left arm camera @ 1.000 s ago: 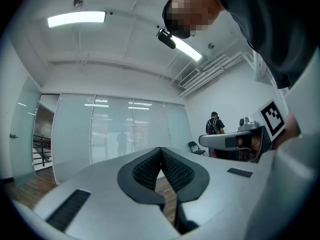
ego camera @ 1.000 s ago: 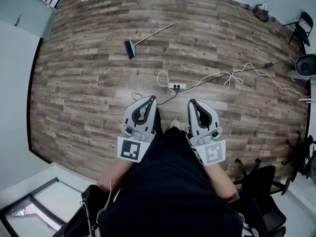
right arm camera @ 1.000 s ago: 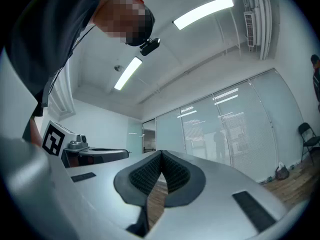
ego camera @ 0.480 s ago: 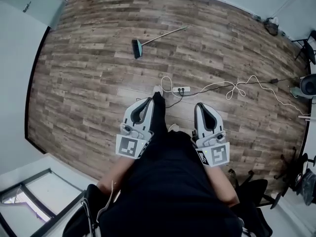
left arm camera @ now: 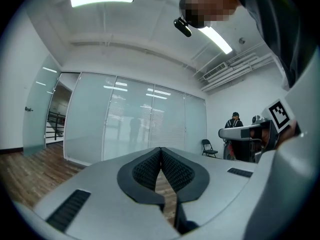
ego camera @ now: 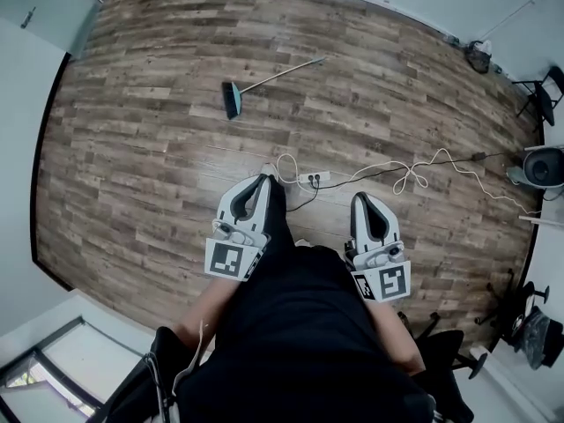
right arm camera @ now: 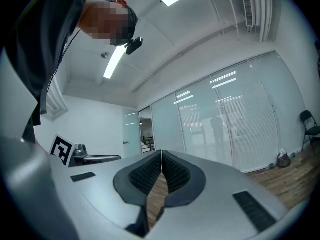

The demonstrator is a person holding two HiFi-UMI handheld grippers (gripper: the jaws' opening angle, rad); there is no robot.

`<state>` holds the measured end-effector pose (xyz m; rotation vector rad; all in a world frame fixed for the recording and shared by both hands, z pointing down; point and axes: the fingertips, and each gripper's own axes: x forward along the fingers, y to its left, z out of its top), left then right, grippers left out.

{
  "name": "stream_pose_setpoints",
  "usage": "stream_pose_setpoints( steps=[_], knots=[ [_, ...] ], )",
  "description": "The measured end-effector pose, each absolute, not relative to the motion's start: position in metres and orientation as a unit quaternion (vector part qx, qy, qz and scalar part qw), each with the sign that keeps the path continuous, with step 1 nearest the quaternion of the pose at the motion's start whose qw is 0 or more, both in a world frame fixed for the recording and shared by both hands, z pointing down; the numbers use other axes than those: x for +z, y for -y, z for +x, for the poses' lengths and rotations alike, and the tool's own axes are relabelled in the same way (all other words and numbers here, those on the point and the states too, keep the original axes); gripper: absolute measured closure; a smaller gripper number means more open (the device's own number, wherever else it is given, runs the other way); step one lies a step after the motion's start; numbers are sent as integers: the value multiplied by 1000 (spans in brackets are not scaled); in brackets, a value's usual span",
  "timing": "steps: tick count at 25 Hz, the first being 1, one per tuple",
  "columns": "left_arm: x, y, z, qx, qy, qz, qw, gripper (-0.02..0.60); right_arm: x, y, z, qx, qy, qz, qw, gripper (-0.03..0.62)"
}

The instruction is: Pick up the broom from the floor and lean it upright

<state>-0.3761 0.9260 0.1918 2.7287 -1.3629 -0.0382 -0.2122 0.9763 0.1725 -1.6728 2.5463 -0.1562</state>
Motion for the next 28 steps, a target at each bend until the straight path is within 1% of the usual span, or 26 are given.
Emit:
stream_pose_setpoints(
  steps=[6,11,13,17,22,25,28],
  knots=[
    [199,-836,-396,-16,440,895,71,563,172,-857,-215,-79,-818,-569,27,576],
    [174,-772,-424,-37,437,894,93,563,144,-770,-245,-48,-827,-559,29,576],
    [167,-747,-437,-41,444,891,86,563,132,-742,-256,-35,-829,-557,34,576],
    [168,-707,-451,-43,455,885,83,563,136,-706,-266,-44,-825,-563,27,576],
    [177,-681,-452,-24,437,895,90,563,146,-677,-264,-59,-814,-578,20,576],
    [167,-663,-463,-53,449,886,104,563,145,-664,-269,-54,-813,-579,18,576],
    [169,-654,-464,-50,450,885,104,563,147,-655,-267,-55,-811,-582,18,576]
  ],
)
